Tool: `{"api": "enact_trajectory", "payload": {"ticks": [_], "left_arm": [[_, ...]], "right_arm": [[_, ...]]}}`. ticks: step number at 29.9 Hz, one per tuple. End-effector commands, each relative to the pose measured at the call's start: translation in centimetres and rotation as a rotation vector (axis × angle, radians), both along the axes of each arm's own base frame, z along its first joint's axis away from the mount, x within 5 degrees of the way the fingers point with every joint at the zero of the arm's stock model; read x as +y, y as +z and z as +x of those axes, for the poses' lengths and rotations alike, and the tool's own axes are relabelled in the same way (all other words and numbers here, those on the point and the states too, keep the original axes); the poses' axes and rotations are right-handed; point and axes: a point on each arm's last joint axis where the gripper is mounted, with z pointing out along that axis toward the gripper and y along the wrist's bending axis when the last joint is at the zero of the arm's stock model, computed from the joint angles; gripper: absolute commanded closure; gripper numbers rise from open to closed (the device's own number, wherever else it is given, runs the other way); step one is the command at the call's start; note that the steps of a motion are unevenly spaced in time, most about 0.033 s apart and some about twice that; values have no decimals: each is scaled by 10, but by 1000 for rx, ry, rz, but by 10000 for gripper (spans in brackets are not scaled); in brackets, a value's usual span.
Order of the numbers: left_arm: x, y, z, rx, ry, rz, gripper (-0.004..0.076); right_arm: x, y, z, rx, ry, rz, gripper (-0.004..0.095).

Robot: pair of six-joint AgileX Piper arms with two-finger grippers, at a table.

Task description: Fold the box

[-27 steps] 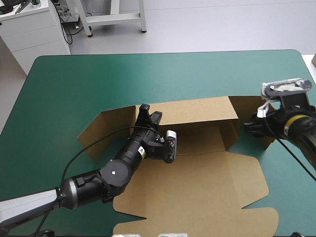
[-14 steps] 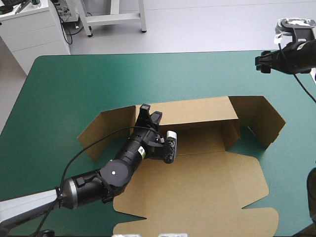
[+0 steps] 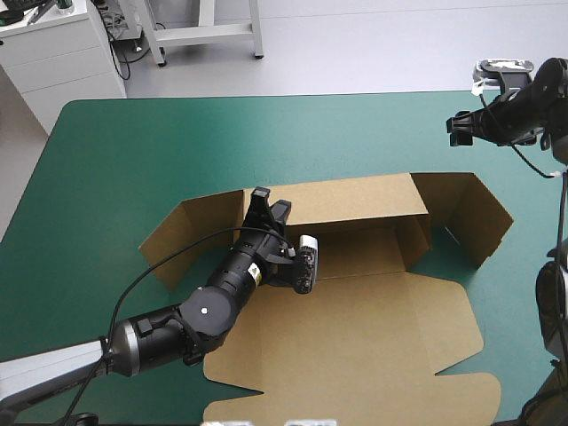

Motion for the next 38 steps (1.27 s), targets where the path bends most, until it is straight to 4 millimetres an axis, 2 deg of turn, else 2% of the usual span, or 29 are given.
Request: {"api": "enact_trajectory", "payload": {"ticks": [1,8,13,24,32,38], "left_arm": [[5,20,1,-71,36,-31,756],[7,25,3,-156,55,4,756],[8,27,4,-183,63,12,756],[9,26,4,-168,68,4,756],[9,26,4,-154,75,-12,756],[9,26,4,-148,78,-26,756]], "right_arm": [[0,22,-22,-49,11,-15,161],[1,0,-29,31,23,-7,161],[1,-2,-31,40,24,-2,161],[6,9,-40,9,38,38,161],[8,-15,-43,87,62,45,161],[8,-17,-51,100,67,47,161]]}}
